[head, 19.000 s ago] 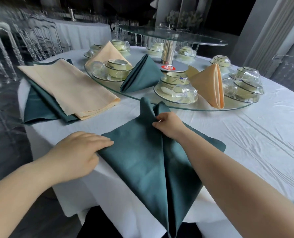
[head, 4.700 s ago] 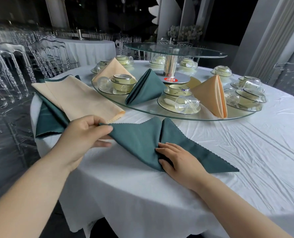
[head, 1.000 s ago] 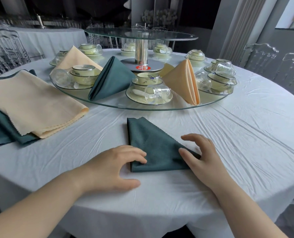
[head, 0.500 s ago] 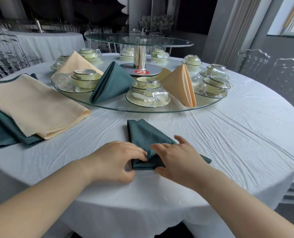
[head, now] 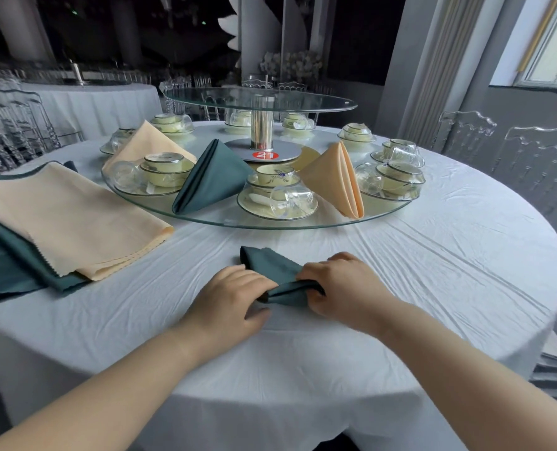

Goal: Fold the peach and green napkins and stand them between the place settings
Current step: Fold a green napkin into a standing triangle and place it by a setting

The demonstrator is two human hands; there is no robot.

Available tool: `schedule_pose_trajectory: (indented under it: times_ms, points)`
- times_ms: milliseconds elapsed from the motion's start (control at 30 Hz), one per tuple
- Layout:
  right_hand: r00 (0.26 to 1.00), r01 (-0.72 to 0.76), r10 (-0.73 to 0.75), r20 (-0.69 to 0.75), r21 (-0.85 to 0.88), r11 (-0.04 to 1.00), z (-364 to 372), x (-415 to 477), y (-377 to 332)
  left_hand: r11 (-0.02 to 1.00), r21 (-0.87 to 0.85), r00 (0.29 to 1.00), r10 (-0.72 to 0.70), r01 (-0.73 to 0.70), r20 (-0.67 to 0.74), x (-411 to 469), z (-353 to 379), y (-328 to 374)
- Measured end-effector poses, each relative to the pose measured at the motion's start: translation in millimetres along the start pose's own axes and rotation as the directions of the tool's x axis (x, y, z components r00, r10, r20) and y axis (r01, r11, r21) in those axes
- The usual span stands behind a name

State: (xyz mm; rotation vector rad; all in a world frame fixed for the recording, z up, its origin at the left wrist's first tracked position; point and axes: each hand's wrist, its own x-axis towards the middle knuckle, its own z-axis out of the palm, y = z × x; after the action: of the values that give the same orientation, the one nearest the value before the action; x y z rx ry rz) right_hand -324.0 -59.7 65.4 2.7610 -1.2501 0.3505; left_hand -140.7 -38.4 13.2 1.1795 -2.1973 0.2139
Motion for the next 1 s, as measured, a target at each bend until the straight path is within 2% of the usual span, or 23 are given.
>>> schedule_pose_trajectory:
  times_ms: [100,167,267,433,567,667,733,900,1000]
  points:
    - [0.995,-0.018,0.035,-0.098,0.170,0.985,-14.8,-3.0,3.9,0.991,-0.128,0.993,-0.050,0.037,-0.103,9.9,-5.6,5.0]
    - [0.980,0.020,0.037,-0.193,0.286,0.958,-19.1,-0.2,5.7,0.954,-0.277,0.982,-0.151,0.114,-0.117,18.3,-16.6,10.3]
    - [0.956,0.036,0.070,-0.284,0.353,0.935,-30.2,9.4,8.7,0.900,-0.403,0.959,-0.241,0.164,-0.148,31.8,-31.6,18.2]
    - [0.956,-0.005,0.162,-0.246,0.538,0.843,-46.8,35.7,9.3,0.903,-0.356,0.901,-0.343,0.238,-0.266,56.8,-49.8,32.8]
    - [0.957,-0.029,0.212,-0.200,0.659,0.752,-42.3,51.8,12.9,0.884,-0.332,0.857,-0.427,0.328,-0.288,67.8,-43.0,30.8]
    - [0.971,-0.035,0.205,-0.120,0.780,0.625,-30.4,51.4,14.7,0.818,-0.353,0.807,-0.546,0.455,-0.224,68.8,-23.9,25.6]
    - [0.981,-0.039,0.178,-0.081,0.809,0.586,-17.4,51.2,16.3,0.777,-0.370,0.787,-0.594,0.508,-0.168,66.7,-11.5,27.6]
    - [0.982,-0.050,0.182,-0.039,0.887,0.458,0.2,52.2,25.6,0.700,-0.531,0.825,-0.565,0.478,-0.003,55.9,-10.2,20.7]
    - [0.978,-0.031,0.206,-0.043,0.938,0.344,3.6,54.5,32.9,0.678,-0.563,0.848,-0.524,0.473,0.082,48.6,-16.9,0.7]
